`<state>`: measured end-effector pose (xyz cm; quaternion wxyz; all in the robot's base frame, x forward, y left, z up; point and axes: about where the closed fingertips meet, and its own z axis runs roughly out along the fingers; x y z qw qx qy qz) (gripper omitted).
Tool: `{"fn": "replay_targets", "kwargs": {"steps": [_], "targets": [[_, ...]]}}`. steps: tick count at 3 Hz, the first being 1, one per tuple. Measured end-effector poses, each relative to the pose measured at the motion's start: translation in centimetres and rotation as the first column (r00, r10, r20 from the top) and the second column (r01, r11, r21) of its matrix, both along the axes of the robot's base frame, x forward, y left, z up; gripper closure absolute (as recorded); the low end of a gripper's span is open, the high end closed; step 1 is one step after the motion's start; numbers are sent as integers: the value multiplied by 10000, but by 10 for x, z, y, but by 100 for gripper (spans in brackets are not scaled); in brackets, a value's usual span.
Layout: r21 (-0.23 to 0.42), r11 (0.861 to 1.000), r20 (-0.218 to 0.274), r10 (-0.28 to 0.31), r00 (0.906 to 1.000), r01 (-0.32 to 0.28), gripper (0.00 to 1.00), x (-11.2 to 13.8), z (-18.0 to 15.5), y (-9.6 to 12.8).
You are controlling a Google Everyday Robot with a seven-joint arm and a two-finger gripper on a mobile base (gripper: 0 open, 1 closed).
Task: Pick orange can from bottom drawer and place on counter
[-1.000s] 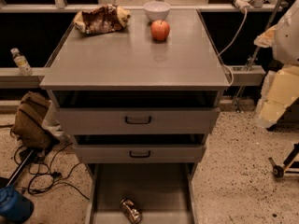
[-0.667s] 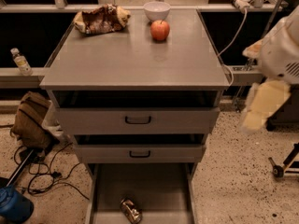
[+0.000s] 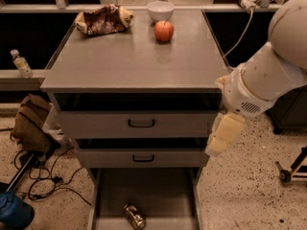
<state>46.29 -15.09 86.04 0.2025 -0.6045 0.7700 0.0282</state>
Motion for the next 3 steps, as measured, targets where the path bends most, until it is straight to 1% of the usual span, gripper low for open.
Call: {"fn": "replay_targets", "kwargs": {"steps": [1, 2, 3], "targets": [[5, 10000, 26, -5, 10000, 5, 0, 0, 1, 0], [70, 10000, 16, 52, 10000, -52, 0, 0, -7, 6], [587, 9982, -396, 138, 9991, -115, 0, -7, -61, 45]]}}
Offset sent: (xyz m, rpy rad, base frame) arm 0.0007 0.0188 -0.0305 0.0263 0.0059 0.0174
